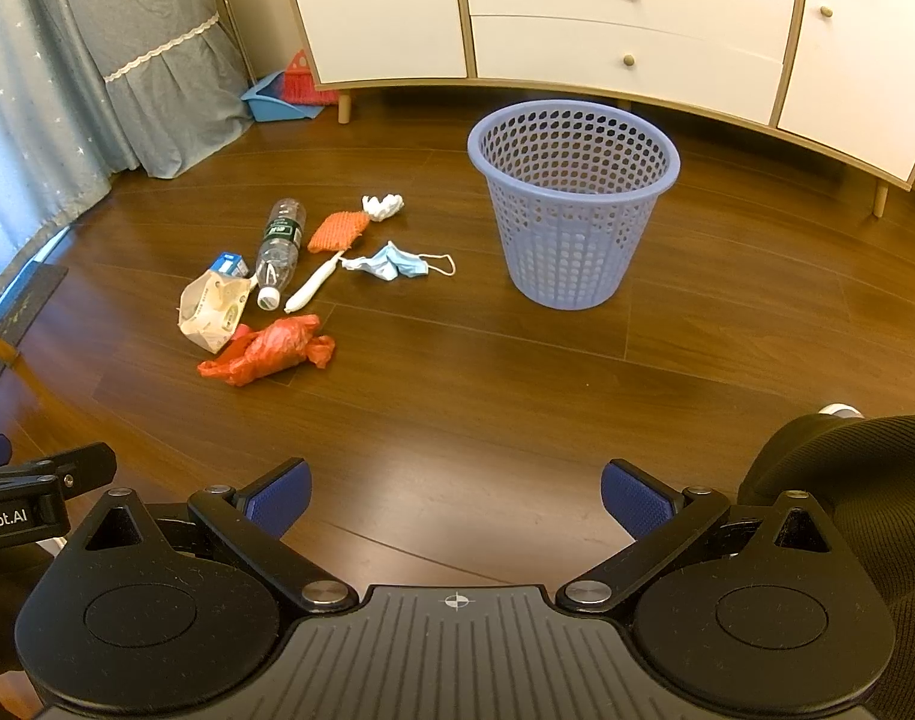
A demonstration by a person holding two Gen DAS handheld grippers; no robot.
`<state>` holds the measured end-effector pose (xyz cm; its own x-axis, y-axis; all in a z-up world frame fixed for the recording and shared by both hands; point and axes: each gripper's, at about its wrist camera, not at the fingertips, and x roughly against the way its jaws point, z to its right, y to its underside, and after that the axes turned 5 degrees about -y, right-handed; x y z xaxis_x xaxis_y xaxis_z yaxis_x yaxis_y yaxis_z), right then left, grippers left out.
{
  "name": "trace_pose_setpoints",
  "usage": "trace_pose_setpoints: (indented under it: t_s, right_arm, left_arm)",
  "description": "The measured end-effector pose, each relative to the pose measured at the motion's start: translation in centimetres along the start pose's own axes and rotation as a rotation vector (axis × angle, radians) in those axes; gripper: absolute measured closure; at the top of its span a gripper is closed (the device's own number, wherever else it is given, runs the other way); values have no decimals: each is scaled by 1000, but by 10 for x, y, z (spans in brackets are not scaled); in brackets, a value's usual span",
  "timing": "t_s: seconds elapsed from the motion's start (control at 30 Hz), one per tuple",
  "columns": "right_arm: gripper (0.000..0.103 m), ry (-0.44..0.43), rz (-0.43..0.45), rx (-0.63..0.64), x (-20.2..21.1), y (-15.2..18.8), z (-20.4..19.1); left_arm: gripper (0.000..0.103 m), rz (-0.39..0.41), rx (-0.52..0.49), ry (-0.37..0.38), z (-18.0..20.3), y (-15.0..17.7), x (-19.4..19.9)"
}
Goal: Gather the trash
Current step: 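Move both tools toward the lavender wastebasket and the trash pile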
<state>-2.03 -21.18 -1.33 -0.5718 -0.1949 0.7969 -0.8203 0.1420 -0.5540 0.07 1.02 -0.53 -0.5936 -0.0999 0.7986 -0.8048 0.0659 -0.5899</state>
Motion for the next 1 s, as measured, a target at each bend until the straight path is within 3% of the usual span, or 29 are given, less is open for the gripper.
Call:
trace_pose_setpoints:
  t_s: [1.0]
  right_arm:
    - [2,-4,7,0,8,-3,-8]
  left_arm:
    - [1,4,5,-7,-1,-2,2]
